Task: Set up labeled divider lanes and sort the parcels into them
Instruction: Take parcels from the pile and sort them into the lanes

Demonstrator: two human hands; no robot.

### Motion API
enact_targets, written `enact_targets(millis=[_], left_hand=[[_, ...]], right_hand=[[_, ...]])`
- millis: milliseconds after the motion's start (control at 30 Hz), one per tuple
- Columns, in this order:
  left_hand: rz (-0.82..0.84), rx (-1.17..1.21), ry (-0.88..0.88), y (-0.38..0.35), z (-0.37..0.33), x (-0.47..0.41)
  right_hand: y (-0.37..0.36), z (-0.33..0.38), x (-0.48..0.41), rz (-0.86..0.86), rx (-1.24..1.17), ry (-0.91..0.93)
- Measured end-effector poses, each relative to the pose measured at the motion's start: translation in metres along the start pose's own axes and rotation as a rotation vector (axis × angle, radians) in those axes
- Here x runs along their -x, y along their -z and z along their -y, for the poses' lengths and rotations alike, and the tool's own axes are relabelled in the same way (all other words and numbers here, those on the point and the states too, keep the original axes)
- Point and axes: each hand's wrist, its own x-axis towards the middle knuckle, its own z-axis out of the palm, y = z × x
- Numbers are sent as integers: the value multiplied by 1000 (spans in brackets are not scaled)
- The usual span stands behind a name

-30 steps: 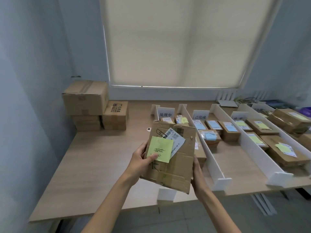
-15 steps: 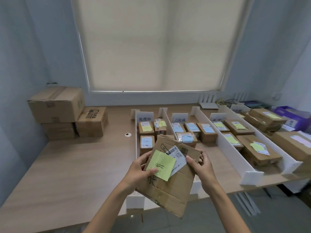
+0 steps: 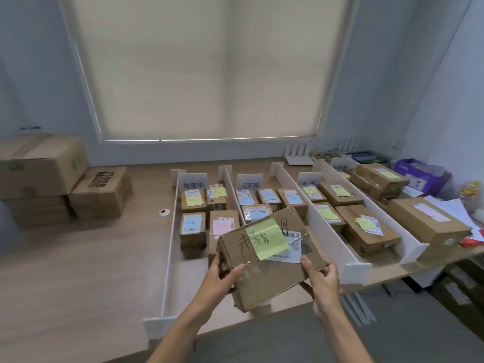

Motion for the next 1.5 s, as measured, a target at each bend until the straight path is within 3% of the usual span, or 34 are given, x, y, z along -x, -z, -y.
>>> enact_targets(millis=[300,667,867,1100,1200,1267,1367,1500], left_hand=[[-160,-38,-97,-47,-13,-102],[20,-82,-82,-157,-42,-253],[252,-229,-31,-239,-70,-319],[276,-107,92,-321,-76,-352],[210,58,136,-361,-70,-359],[118,126,183,-386,-62,-361],[26,-96,212,-411,-47,-359],[103,-509,149,-432,-44,-340]], right_hand=[[38,3,-81,-41,239,30],[118,59,-219,-107,387,43],[183,98,-296,-219,358,55],[236,114,-374,-233,150,80],[241,109,-410,-175,-5,-9],[245,100,-427,-90,38,-49],[268,95,-447,32,73,-75],[310,101,-487,257,101,-138]])
